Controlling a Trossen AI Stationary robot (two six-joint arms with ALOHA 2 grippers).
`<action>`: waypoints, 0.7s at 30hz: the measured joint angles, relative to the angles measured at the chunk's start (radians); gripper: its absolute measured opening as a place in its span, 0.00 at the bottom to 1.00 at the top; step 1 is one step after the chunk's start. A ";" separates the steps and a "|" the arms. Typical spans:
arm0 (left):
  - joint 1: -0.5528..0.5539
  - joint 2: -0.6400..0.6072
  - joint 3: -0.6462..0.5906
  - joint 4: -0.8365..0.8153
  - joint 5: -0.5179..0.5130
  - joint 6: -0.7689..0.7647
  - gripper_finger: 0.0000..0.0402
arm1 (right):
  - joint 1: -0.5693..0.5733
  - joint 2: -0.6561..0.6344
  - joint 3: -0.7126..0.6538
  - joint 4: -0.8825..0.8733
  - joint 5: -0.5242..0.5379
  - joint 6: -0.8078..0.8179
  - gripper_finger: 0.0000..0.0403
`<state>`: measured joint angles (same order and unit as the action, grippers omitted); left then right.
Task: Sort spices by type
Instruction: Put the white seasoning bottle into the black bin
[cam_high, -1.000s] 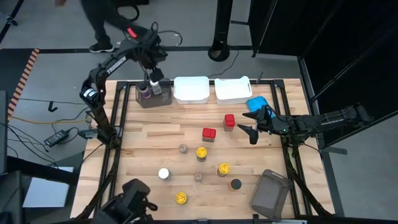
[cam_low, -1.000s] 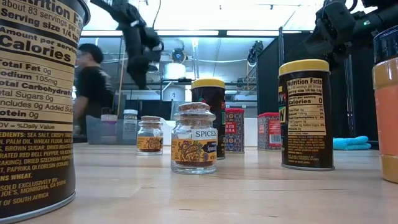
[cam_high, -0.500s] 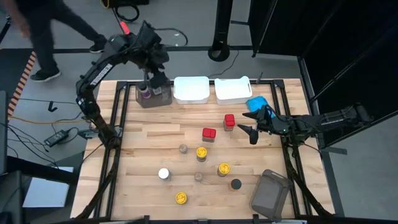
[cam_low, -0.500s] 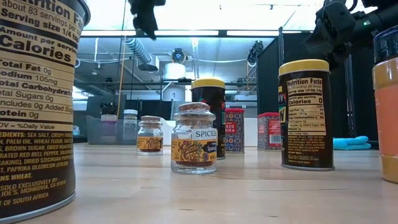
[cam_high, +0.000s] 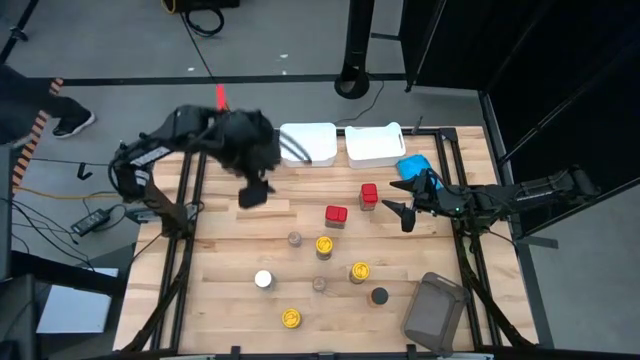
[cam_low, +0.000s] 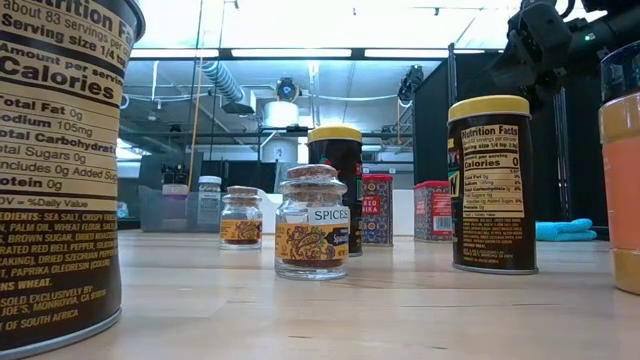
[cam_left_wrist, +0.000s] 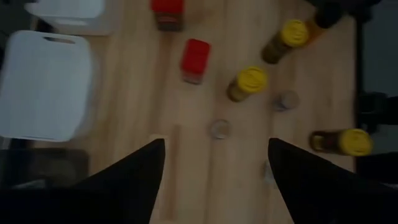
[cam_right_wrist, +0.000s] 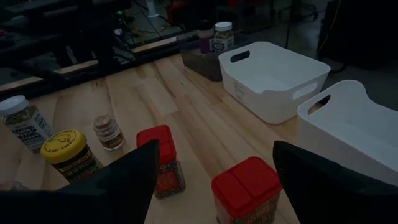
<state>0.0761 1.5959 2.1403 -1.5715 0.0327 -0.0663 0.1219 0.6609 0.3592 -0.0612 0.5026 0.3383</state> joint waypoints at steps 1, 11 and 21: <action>-0.032 0.000 0.000 0.000 -0.013 -0.030 0.73 | 0.000 0.000 0.000 0.000 0.000 0.000 0.80; -0.314 0.000 0.000 0.000 -0.124 -0.307 0.73 | 0.000 0.000 0.000 0.000 -0.005 0.000 0.80; -0.476 0.000 -0.006 0.002 -0.254 -0.507 0.73 | 0.000 0.000 0.000 0.000 -0.006 0.000 0.80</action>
<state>-0.3998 1.5959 2.1343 -1.5692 -0.2209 -0.5733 0.1219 0.6609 0.3592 -0.0612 0.4969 0.3382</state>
